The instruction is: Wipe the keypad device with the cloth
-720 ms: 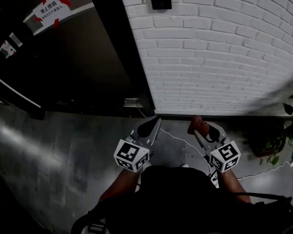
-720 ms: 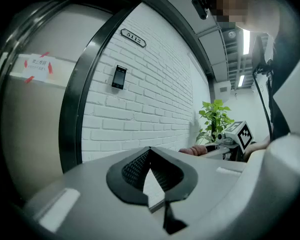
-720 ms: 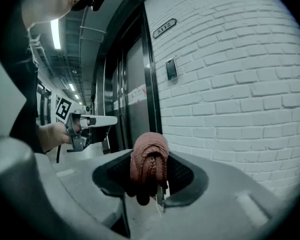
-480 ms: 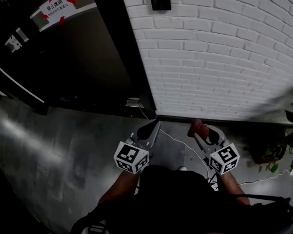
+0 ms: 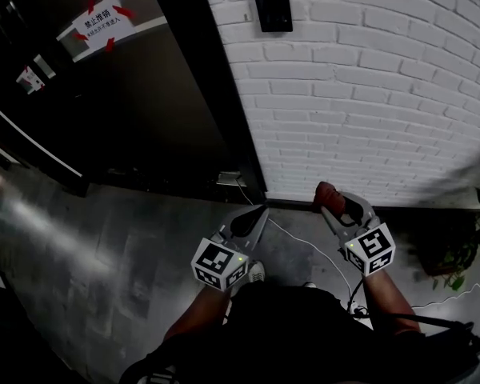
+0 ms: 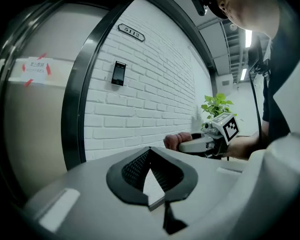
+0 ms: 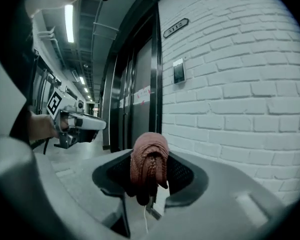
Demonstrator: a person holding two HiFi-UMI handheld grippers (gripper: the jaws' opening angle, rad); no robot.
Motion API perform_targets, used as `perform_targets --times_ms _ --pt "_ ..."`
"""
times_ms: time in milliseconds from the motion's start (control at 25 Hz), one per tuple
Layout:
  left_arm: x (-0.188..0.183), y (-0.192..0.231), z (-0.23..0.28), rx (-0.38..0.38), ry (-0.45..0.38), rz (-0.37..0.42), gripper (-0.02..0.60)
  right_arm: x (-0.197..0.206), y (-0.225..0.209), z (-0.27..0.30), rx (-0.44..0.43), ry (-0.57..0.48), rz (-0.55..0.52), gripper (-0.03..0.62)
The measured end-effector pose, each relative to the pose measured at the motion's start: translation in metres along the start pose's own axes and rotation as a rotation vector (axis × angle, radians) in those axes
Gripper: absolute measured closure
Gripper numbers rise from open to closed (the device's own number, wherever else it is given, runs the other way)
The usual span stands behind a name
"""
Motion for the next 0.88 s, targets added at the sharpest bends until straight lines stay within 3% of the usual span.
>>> perform_targets --times_ms 240,560,880 --pt "-0.01 0.055 -0.002 0.065 -0.017 0.013 0.566 -0.086 -0.02 0.07 0.101 -0.104 -0.153 0.445" --pt "-0.015 0.123 0.004 0.198 -0.049 0.034 0.566 -0.236 -0.044 0.147 0.347 -0.284 -0.353 0.445" --pt "-0.01 0.149 0.003 0.328 -0.021 0.017 0.566 -0.317 -0.062 0.19 0.51 -0.331 -0.425 0.445"
Point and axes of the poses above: the fingertips, and each gripper's own axes: z forward along the fingers, y to its left, x out of its underside, the point moved 9 cm from there along -z, backward along the fingers, and after that the axes turned 5 degrees about -y, right-handed, at the moved point
